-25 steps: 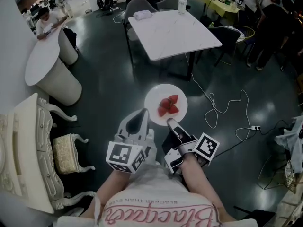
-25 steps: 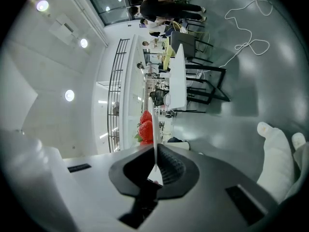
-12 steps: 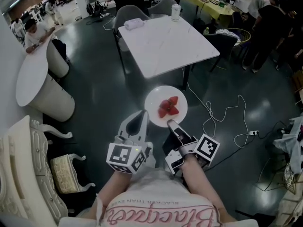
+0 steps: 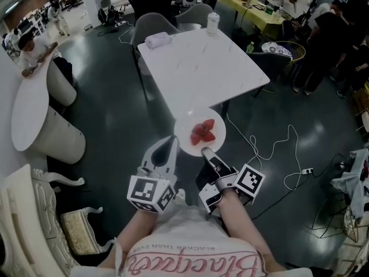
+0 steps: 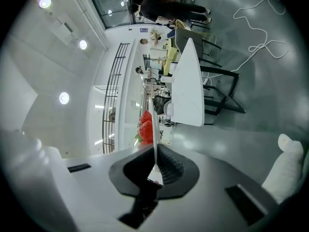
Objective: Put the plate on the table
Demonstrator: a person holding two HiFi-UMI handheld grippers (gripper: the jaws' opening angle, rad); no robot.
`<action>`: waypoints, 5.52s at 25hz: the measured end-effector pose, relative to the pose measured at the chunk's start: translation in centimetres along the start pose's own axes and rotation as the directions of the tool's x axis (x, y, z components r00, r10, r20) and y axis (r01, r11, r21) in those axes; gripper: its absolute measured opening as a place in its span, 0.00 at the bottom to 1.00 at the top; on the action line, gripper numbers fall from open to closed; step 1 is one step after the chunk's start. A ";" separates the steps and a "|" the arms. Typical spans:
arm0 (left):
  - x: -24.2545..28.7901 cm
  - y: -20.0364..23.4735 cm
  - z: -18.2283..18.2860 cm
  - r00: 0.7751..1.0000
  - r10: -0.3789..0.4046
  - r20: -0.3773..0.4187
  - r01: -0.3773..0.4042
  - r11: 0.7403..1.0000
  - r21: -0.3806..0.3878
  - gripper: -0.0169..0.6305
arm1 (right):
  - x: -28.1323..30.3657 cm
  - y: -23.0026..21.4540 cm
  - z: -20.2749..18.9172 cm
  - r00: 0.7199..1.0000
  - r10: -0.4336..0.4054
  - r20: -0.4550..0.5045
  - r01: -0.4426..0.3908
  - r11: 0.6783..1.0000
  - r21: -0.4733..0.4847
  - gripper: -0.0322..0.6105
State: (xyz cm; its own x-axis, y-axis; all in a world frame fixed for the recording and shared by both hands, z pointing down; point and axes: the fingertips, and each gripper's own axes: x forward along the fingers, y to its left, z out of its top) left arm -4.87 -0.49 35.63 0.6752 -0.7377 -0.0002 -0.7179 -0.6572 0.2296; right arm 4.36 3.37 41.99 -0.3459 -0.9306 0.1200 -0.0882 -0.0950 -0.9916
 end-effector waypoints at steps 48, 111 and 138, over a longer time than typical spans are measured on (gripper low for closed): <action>33.5 22.2 -4.3 0.939 0.294 -0.181 -0.308 0.950 -0.052 0.03 | 38.9 -9.9 22.6 0.892 -0.247 -0.379 0.208 0.968 -0.141 0.07; 34.4 23.3 0.7 0.986 0.149 -0.077 -0.148 0.989 0.007 0.03 | 36.5 6.2 23.4 0.999 -0.037 -0.012 -0.007 0.132 -0.991 0.06; 35.6 21.0 2.7 0.993 0.114 -0.010 -0.113 0.990 0.087 0.03 | 35.2 9.2 24.4 0.989 0.135 0.054 0.047 0.052 -0.998 0.06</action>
State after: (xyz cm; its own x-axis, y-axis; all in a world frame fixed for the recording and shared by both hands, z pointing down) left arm 3.65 -40.90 37.84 0.5902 -0.8065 0.0358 -0.8017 -0.5804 0.1430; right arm 14.18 -38.87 35.84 -0.3042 -0.9525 -0.0177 -0.9526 0.3042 0.0035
